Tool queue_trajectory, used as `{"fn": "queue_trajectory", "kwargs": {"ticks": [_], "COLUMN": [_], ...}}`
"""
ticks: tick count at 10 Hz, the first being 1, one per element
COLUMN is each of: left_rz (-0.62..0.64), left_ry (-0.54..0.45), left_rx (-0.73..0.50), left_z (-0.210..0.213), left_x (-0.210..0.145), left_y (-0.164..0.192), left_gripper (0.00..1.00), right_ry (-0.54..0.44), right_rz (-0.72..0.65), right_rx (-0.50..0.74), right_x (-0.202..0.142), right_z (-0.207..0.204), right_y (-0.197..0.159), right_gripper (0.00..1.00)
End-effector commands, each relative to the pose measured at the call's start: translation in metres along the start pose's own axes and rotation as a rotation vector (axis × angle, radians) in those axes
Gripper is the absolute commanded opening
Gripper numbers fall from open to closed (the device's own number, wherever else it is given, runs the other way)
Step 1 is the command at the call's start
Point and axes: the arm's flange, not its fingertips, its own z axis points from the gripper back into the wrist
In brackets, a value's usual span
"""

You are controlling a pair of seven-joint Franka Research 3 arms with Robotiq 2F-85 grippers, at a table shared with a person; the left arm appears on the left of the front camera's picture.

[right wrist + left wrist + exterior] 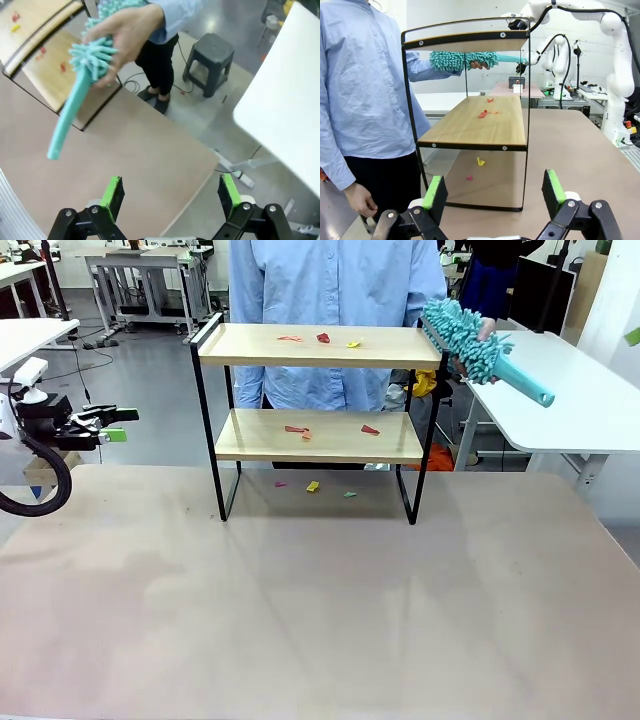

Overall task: Clean the shelf.
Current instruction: Pick up the Duster handed by the human.

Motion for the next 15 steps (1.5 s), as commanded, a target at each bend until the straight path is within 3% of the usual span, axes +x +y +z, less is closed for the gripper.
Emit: {"fn": "queue_trajectory", "kwargs": {"ticks": [1,2,7,8,12,15], "left_rz": [-0.002,-0.002,-0.002,-0.002,-0.002,-0.002], "left_ry": [0.003,0.003,0.003,0.003,0.003,0.003], "left_rx": [0.000,0.000,0.000,0.000,0.000,0.000], "left_z": [0.001,0.001,0.001,0.001,0.001,0.001], "left_x": [0.003,0.003,0.003,0.003,0.003,0.003], "left_y": [0.001,0.001,0.001,0.001,0.001,0.001], "left_gripper": [1.00,1.00,1.00,1.00,1.00,1.00], "right_ry": [-0.077,0.000,-0.004,-0.001,-0.010,-0.050], "right_rz": [-0.044,0.000,-0.025,-0.037,-0.134,-0.175], "right_rx": [-0.002,0.000,0.007,-0.083,-0.163,-0.250], "right_x": [-0.005,0.000,-0.004,0.007,0.037,0.037], "right_z": [0.005,0.000,-0.002,0.011,0.033,0.012], "right_y": [0.028,0.000,0.002,0.036,0.142,0.205], "right_gripper": [1.00,1.00,1.00,1.00,1.00,1.00]}}
